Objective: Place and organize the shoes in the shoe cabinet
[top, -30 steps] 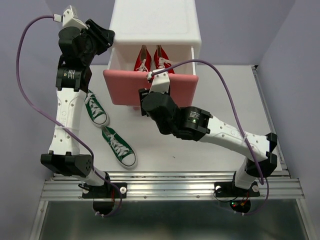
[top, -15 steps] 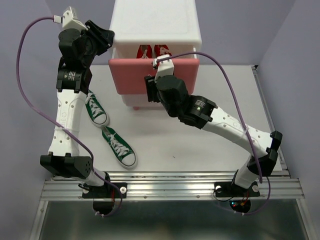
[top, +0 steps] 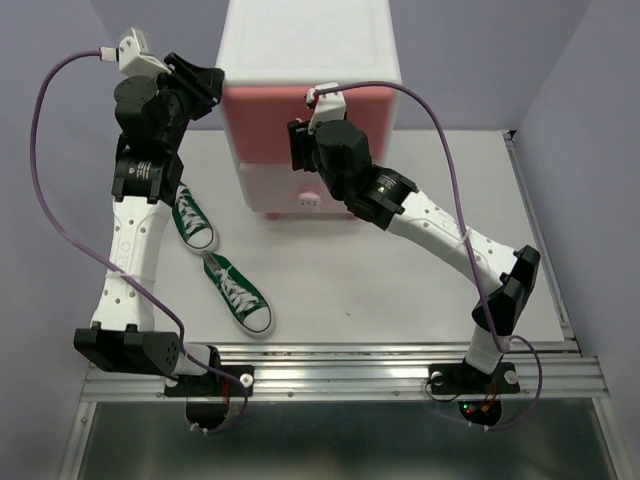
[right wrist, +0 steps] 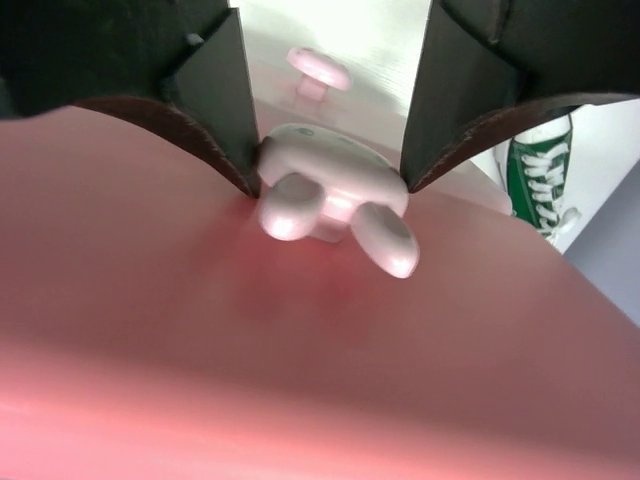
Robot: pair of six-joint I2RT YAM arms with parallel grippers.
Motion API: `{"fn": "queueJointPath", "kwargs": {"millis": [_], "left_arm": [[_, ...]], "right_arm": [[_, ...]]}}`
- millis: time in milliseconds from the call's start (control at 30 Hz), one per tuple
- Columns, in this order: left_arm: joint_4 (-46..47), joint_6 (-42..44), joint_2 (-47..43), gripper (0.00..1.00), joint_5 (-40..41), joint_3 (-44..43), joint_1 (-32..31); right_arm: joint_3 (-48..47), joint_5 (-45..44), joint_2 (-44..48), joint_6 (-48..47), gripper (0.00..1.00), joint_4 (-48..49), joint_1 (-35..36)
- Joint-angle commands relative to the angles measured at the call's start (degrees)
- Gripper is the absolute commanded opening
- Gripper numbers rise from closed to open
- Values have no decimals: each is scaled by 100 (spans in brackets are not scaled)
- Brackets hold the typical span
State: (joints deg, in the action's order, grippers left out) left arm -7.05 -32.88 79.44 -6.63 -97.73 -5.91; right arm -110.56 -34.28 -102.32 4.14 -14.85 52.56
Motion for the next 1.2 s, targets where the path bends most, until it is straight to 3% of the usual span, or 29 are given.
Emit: {"fn": "queueJointPath", "kwargs": {"millis": [0, 100, 200, 267, 333, 467, 633, 833, 1167], "left_arm": [[-1589, 239, 28, 48, -444, 395, -103], [-1537, 204, 1, 48, -435, 422, -103], [-1528, 133, 10, 48, -426, 422, -103], [-1528, 89, 19, 48, -418, 422, -103], [-1519, 72, -7, 49, -391, 457, -103], [-1492, 63, -51, 49, -339, 536, -112], [-1492, 98, -113, 50, -295, 606, -103], [-1510, 151, -122, 50, -312, 633, -103], [-1431, 45, -262, 50, -295, 834, -103]], "right_arm": [[253, -27, 326, 377, 68, 756, -237], [552, 630, 703, 473, 72, 520, -237], [982, 1308, 1213, 535, 85, 466, -185], [1571, 1696, 1477, 596, 100, 448, -18], [2228, 1784, 1838, 675, 100, 431, 175], [3152, 1452, 2155, 1281, 100, 299, 290], [3471, 416, 1884, 1624, 100, 395, 554], [3183, -788, 917, 2371, 100, 1124, 554], [2013, -2152, -428, 2793, 100, 1248, 554]]}}
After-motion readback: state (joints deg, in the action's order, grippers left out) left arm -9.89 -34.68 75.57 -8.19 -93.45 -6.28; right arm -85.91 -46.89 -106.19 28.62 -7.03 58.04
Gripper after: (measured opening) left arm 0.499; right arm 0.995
